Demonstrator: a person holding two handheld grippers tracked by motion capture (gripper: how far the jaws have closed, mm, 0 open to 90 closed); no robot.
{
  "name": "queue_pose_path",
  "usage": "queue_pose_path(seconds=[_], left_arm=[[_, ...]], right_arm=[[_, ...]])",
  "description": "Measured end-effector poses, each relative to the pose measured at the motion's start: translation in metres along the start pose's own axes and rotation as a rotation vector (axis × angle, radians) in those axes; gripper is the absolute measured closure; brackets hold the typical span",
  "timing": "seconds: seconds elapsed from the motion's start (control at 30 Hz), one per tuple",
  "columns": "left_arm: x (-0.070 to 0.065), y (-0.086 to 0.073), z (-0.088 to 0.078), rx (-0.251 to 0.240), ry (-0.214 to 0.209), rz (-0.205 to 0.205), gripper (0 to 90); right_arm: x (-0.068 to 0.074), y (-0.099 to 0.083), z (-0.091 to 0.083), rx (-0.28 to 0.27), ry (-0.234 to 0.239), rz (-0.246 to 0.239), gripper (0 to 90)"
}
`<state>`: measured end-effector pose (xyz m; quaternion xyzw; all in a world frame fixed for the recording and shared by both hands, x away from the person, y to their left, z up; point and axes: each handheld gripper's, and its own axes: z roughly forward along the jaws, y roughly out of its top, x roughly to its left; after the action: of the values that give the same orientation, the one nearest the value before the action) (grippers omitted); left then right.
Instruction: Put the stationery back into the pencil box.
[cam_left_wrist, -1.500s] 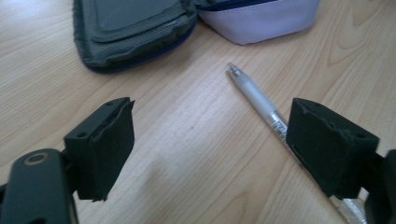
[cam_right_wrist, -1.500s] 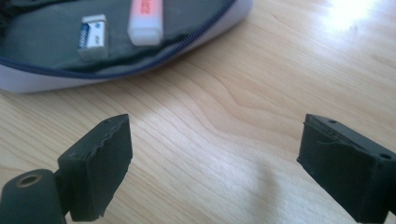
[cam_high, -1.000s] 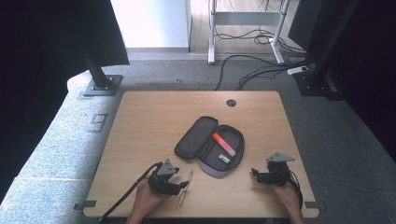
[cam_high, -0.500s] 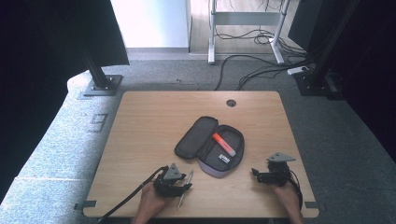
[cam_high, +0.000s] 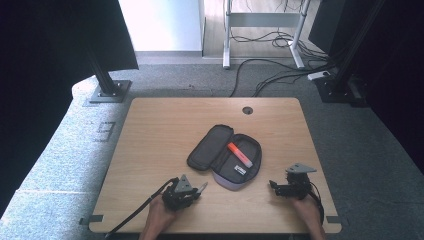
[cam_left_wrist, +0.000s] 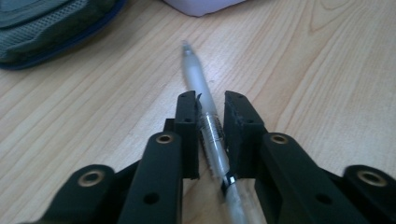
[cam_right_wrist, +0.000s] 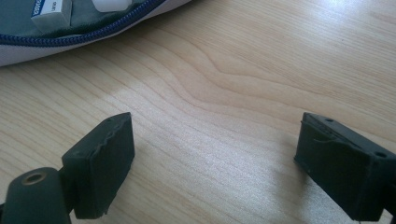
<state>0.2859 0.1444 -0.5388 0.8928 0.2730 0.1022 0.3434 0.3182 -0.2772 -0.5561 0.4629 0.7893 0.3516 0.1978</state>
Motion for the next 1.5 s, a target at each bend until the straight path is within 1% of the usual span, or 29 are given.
queue_pose_path(seconds=[0.03,0.07,0.33,0.4,0.5,0.57,0.63,0.77,0.9,0.97,1.03,1.1,1.17,1.27,1.5], left_arm=[[0.001,0.000,-0.001,0.001,0.002,0.001,78.6],[0.002,-0.001,-0.001,0.000,-0.006,0.000,79.8],[0.004,0.000,-0.003,0.000,-0.027,-0.011,80.1],[0.005,0.001,-0.006,-0.013,-0.044,-0.021,80.1],[0.007,0.003,-0.013,-0.045,-0.066,-0.038,80.2],[0.008,0.004,-0.018,-0.061,-0.076,-0.046,80.1],[0.008,0.005,-0.021,-0.080,-0.072,-0.050,80.2],[0.008,0.010,-0.026,-0.090,-0.064,-0.050,80.1],[0.007,0.017,-0.031,-0.099,-0.059,-0.037,80.1],[0.008,0.020,-0.034,-0.112,-0.062,-0.042,80.1],[0.009,0.022,-0.037,-0.115,-0.053,-0.041,80.1],[0.010,0.025,-0.038,-0.116,-0.059,-0.045,80.1],[0.009,0.029,-0.039,-0.113,-0.057,-0.037,80.1],[0.011,0.033,-0.040,-0.124,-0.067,-0.041,80.1],[0.014,0.046,-0.044,-0.130,-0.046,-0.033,80.1]], right_arm=[[0.000,0.000,0.000,0.000,0.000,0.000,10.8],[0.000,0.000,0.000,0.000,0.000,0.000,10.7],[0.000,0.000,0.000,0.001,-0.001,-0.001,10.6],[0.000,0.000,0.000,0.000,0.000,-0.001,10.6],[0.000,0.000,0.000,0.000,0.000,-0.001,10.6],[0.000,0.000,0.000,0.000,0.000,-0.001,10.6],[0.000,0.000,0.000,0.001,0.000,0.000,10.6],[0.000,0.000,0.000,0.001,-0.001,-0.001,10.6],[0.000,0.000,0.000,0.001,-0.001,0.000,10.6],[0.000,0.000,0.000,0.001,-0.001,-0.001,10.6],[0.000,0.000,0.000,0.000,0.000,-0.001,10.6],[0.000,0.000,0.000,0.000,0.000,-0.001,10.6],[0.000,0.000,0.000,0.001,-0.001,0.000,10.6],[0.000,0.000,0.000,0.001,-0.001,-0.001,10.6],[0.000,0.000,0.000,0.001,-0.001,0.000,10.6]])
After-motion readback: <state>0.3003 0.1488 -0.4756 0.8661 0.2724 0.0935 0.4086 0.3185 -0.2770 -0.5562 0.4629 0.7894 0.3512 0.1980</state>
